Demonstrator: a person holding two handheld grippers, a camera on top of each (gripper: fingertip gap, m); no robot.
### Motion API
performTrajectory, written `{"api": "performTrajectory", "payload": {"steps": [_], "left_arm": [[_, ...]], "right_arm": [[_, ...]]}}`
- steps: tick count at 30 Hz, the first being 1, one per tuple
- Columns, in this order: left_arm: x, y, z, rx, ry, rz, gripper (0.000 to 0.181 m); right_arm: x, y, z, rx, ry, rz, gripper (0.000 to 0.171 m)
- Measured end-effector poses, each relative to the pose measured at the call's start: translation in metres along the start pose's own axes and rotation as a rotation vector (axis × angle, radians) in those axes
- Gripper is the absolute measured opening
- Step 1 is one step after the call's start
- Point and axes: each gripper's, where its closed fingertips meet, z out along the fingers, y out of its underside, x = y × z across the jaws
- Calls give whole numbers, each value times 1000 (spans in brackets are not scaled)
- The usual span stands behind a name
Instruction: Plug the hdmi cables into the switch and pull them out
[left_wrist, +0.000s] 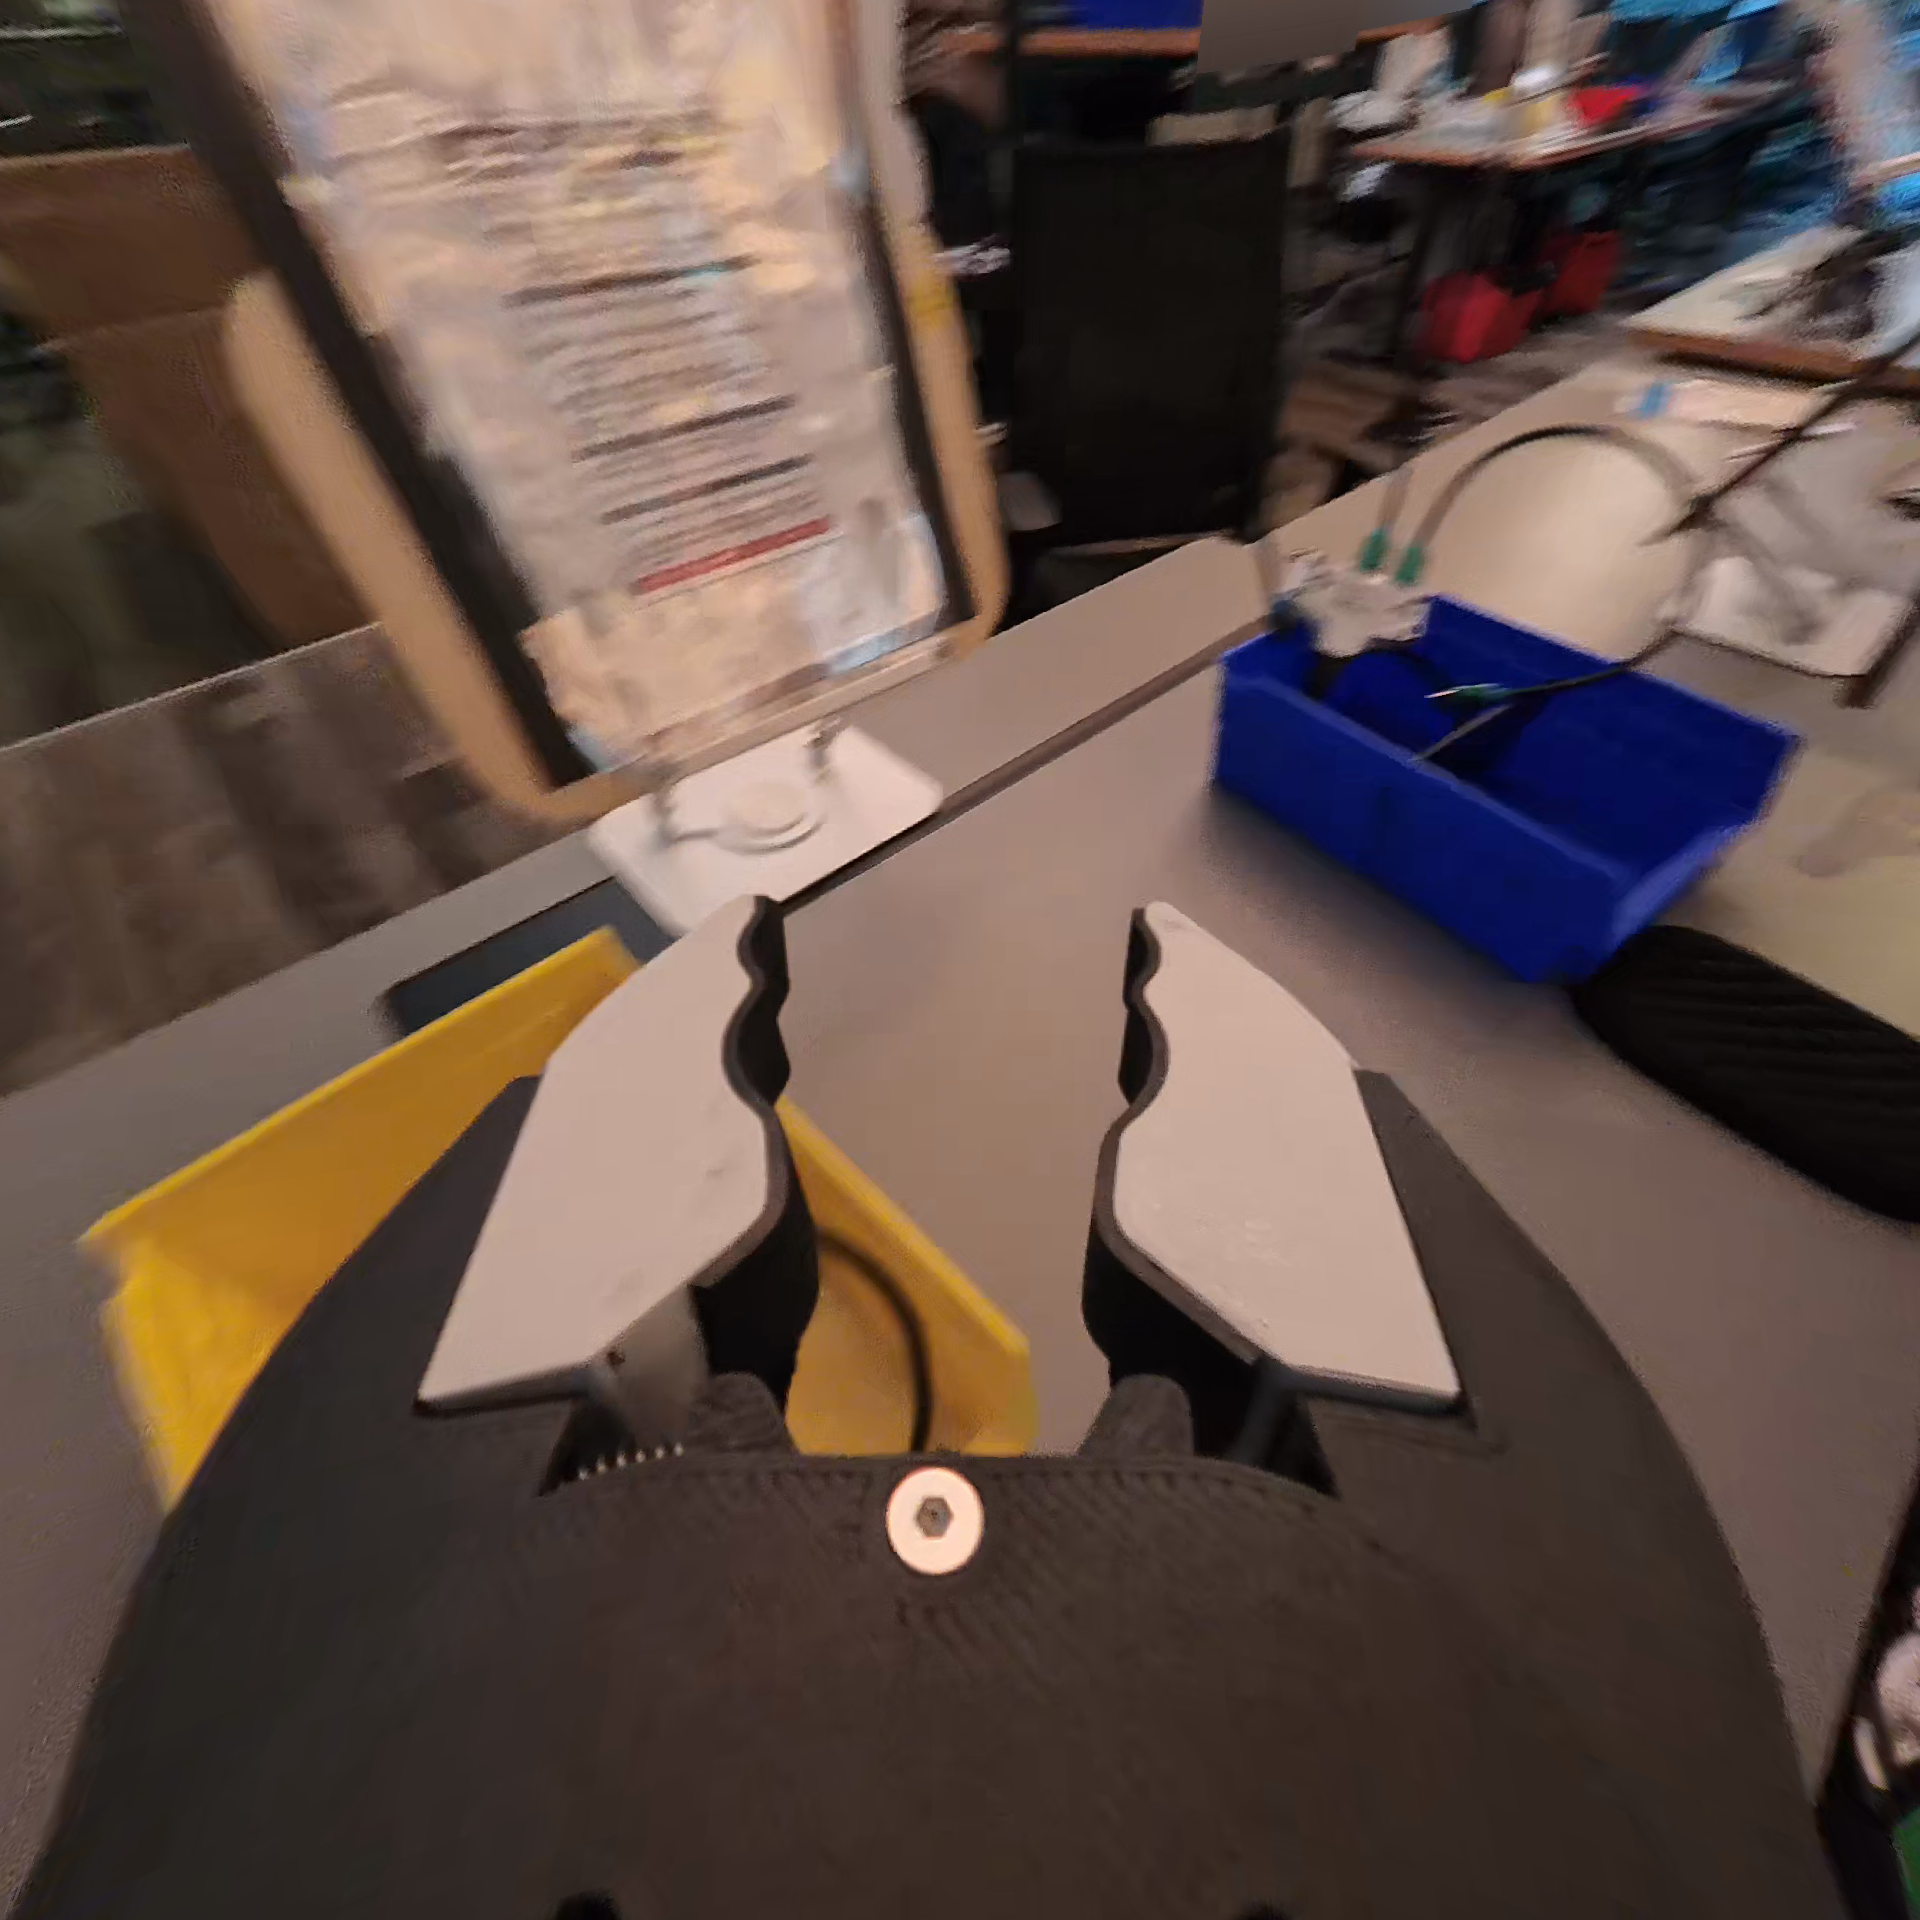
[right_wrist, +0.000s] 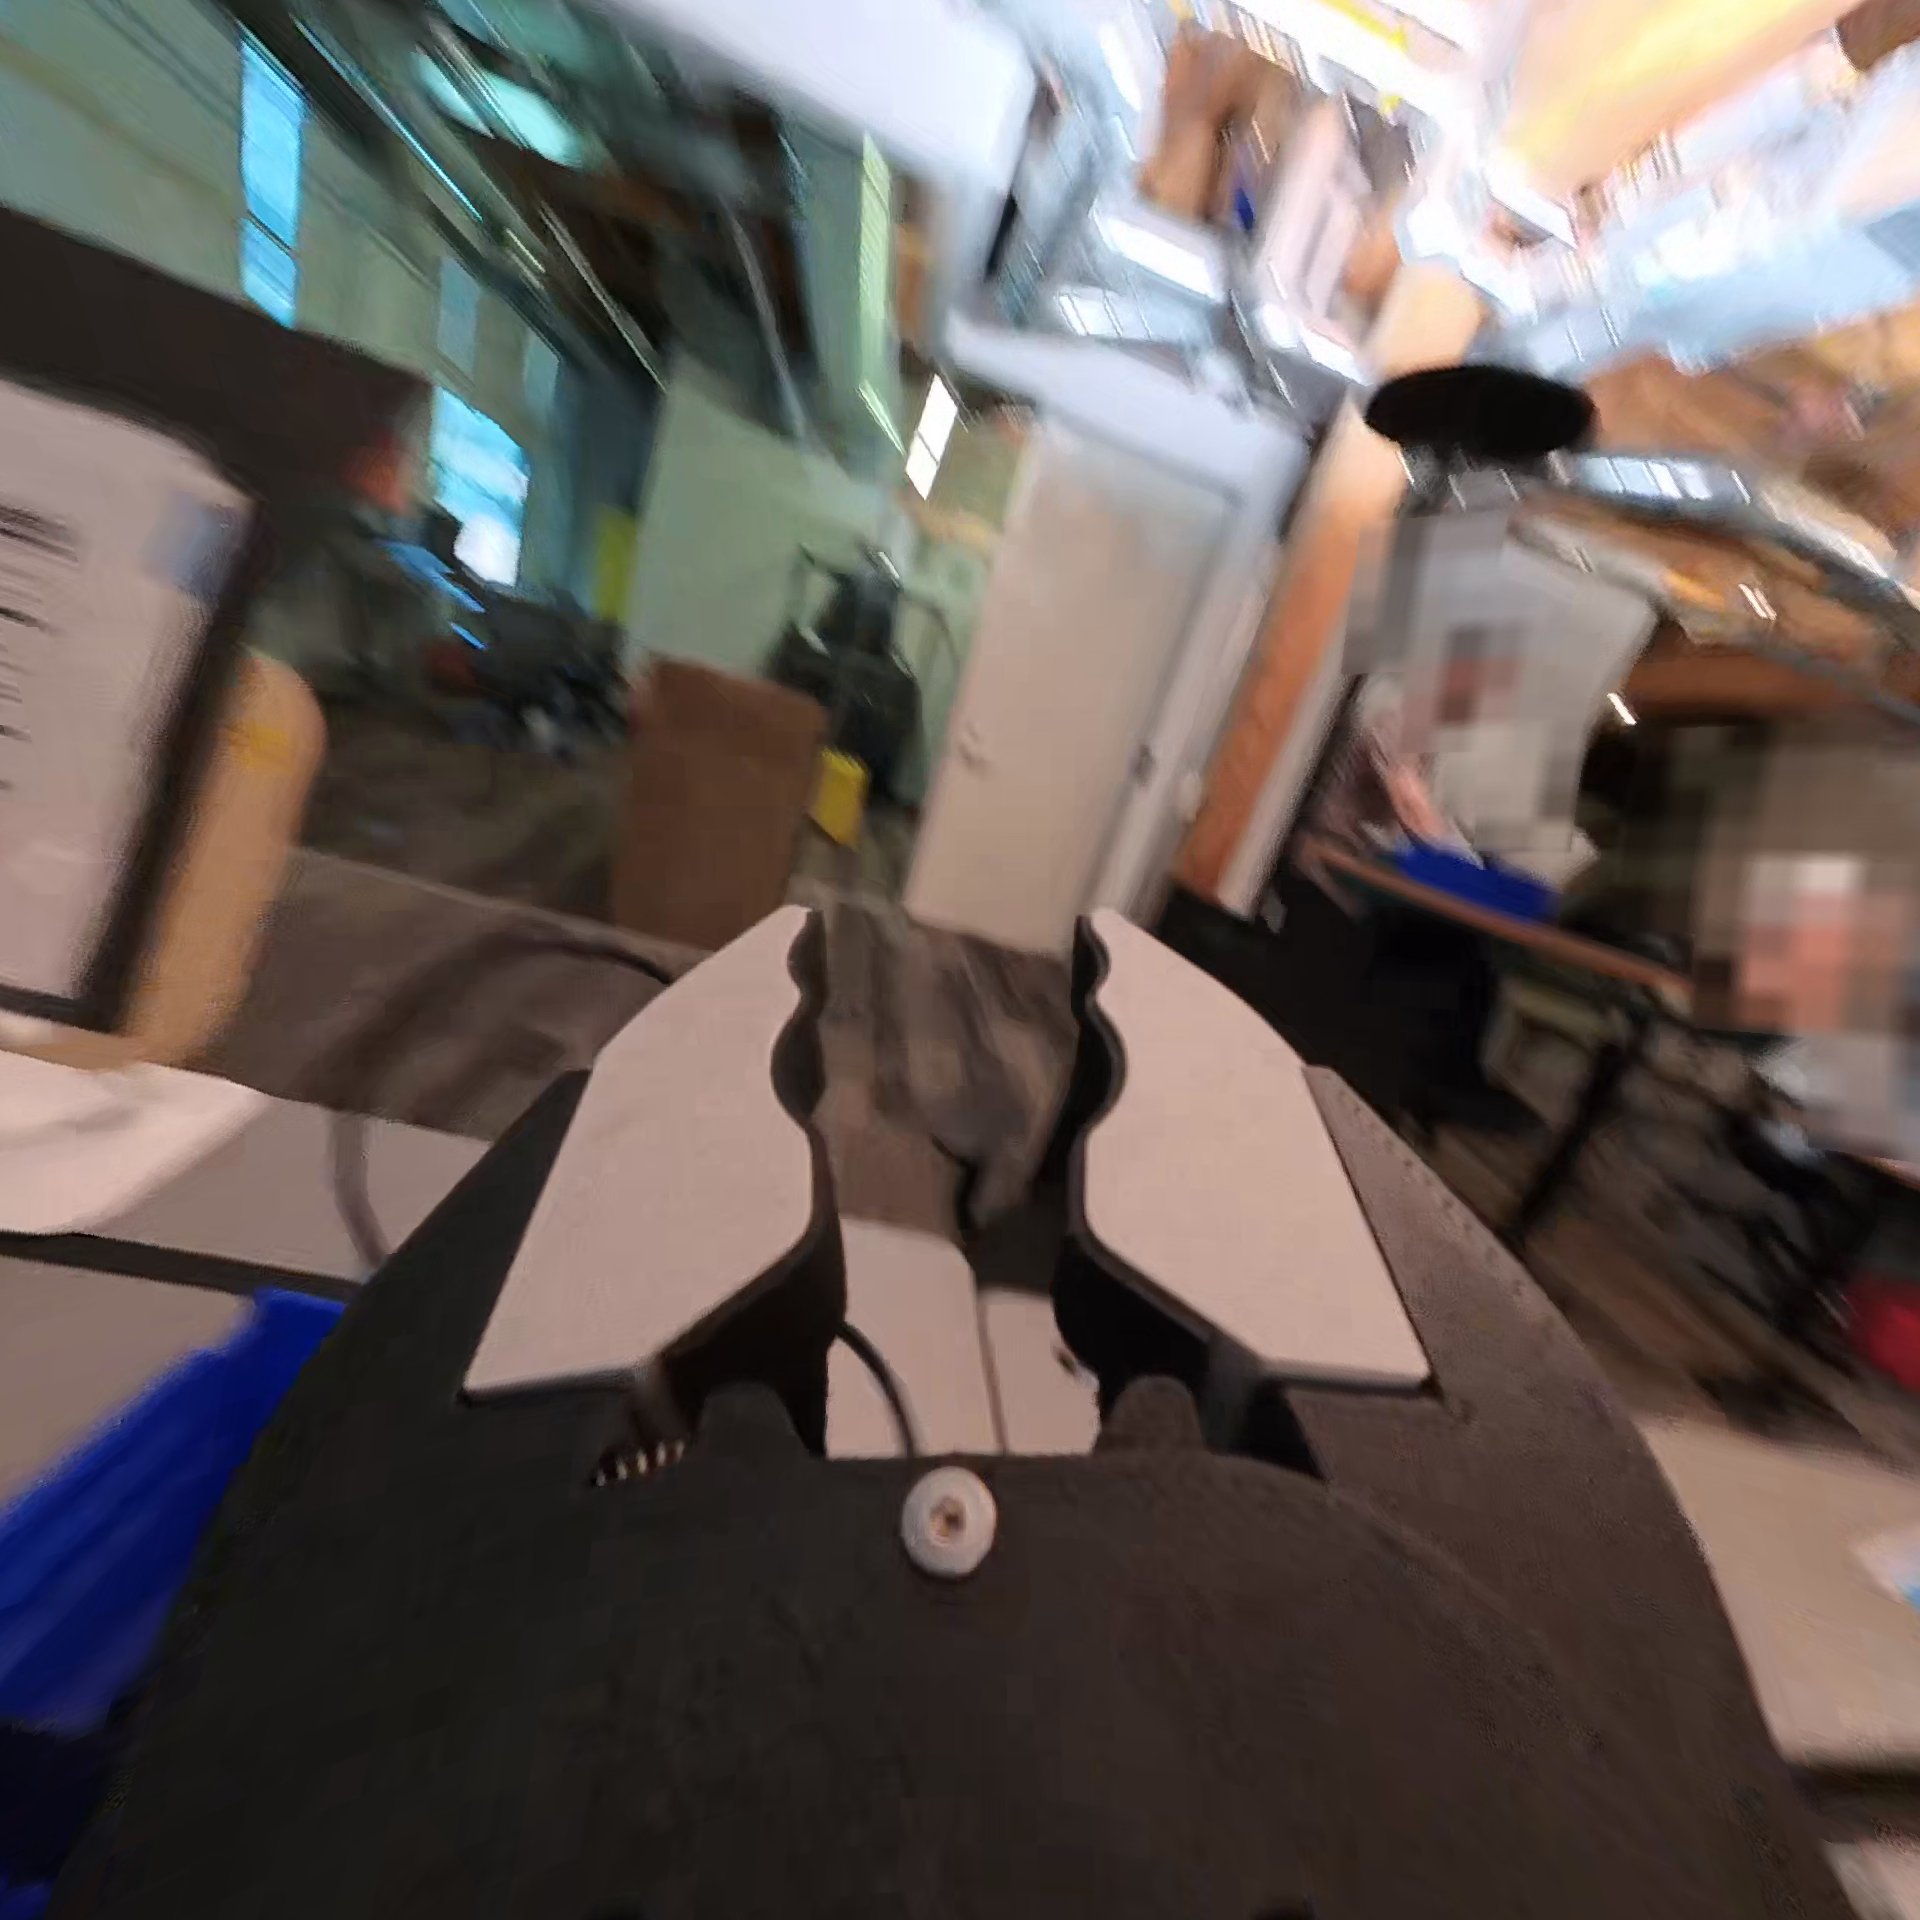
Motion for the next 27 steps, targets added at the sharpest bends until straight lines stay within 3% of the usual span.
{"api": "performTrajectory", "payload": {"steps": [4,7,10,14,17,22,27], "left_arm": [[-62,55,-33,-190,-242,-56,63],[-99,95,-35,-314,-295,-61,60],[-133,128,-16,-401,-326,52,60],[-141,164,20,-535,-269,151,58],[-142,170,41,-565,-255,234,56],[-137,188,60,-609,-166,277,7],[-130,162,43,-510,-176,290,0]], "right_arm": [[-114,-77,-36,305,-208,-55,38],[-186,-112,-56,426,-365,-43,36],[-243,-125,-66,453,-526,-23,37],[-289,-114,-75,452,-656,-23,40],[-300,-100,-70,368,-692,-86,43],[-273,-77,-57,282,-583,-174,43],[-214,-81,-61,354,-428,-90,32]]}}
